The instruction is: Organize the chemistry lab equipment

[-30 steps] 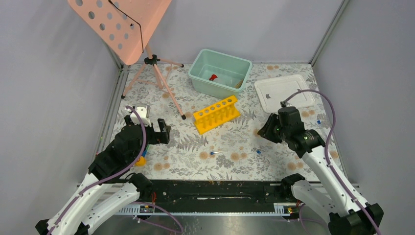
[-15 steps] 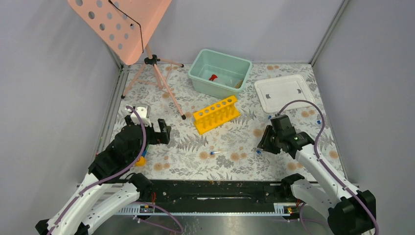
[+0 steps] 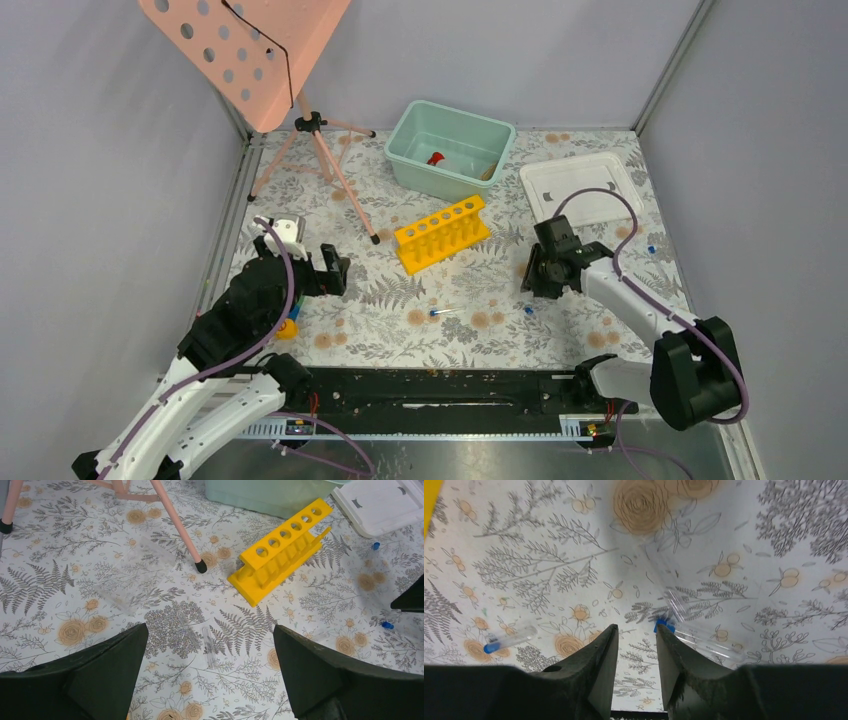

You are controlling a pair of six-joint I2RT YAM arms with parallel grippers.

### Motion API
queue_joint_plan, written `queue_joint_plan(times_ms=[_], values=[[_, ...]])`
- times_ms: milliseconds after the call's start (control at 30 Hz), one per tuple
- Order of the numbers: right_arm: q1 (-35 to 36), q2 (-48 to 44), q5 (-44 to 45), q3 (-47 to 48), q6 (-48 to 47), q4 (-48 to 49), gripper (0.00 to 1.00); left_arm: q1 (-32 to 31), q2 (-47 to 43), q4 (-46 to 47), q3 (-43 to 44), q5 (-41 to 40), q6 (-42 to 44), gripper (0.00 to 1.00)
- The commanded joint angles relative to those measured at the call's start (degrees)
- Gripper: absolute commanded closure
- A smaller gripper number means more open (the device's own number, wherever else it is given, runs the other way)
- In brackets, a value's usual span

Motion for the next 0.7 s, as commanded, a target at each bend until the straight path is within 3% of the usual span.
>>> queue_joint_plan(times_ms=[0,333,667], values=[[0.4,2.2,4.8,5.1,-3.5,1.2,0.59,0.0,-0.7,2.5,0.1,1.8,0.3,0.01],[0.4,15.1,7.3,13.4,-5.7,-1.4,0.6,0.0,-0.6,3.0,-0.1,2.8,0.6,0.01],[0.4,22.8,8.3,15.1,-6.5,-2.0,0.63,-0.1,-0.8,3.1,-0.4,2.4,1.0,0.01]])
